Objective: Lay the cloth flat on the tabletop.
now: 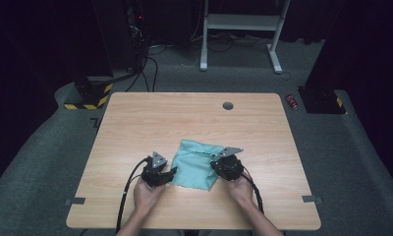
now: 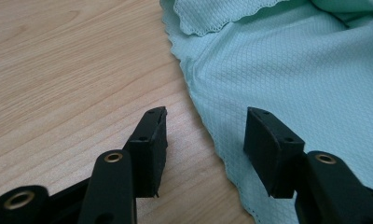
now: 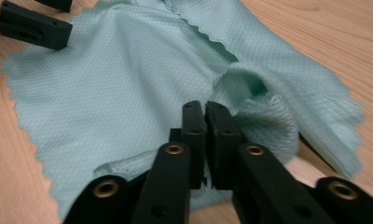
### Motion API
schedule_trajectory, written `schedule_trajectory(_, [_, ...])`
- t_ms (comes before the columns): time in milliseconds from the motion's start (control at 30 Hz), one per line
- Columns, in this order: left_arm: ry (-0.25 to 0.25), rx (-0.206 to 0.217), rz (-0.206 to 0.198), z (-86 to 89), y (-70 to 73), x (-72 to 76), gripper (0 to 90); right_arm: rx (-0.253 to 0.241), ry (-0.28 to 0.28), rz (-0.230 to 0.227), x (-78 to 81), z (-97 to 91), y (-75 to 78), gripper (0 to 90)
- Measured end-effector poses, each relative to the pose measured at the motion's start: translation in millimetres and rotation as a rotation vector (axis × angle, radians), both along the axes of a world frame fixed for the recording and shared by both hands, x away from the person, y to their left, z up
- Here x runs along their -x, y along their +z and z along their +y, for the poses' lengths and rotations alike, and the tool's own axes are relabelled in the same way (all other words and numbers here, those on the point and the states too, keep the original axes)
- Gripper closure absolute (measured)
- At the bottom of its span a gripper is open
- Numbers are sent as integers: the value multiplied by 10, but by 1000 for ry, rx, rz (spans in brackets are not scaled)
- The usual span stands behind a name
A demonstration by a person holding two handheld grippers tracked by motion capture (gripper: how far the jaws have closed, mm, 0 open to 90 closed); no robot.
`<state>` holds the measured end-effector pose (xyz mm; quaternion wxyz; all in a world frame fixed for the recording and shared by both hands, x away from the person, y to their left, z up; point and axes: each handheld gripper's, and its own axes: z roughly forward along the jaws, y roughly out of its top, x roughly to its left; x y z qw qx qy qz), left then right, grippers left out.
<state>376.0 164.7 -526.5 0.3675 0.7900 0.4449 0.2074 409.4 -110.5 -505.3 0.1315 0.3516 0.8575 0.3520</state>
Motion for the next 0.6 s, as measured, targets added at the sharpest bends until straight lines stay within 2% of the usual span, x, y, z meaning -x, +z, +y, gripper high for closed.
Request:
schedule_trajectory(100, [2,3,1,-2,-1,-1,490,-44,-6,-13,6,2,12,762])
schedule_trajectory(200, [1,0,0,-3,0,0,490,-85,-11,-57,86,-92,138,756])
schedule_trajectory(300, [9,1,-1,-10,-1,6,490,-121,-28,-77,194,-221,233,767])
schedule_trajectory(367, [10,2,0,-10,-1,6,491,-146,-44,-58,246,-277,207,769])
schedule_trajectory(400, [10,2,-1,-10,-1,6,491,-143,-45,-46,264,-279,171,769])
schedule_trajectory(500, [9,3,0,-9,-1,5,491,-92,-36,-19,279,-220,46,759])
schedule_trajectory(600, [9,4,0,-10,-2,5,491,-74,-46,-24,260,-148,-18,707])
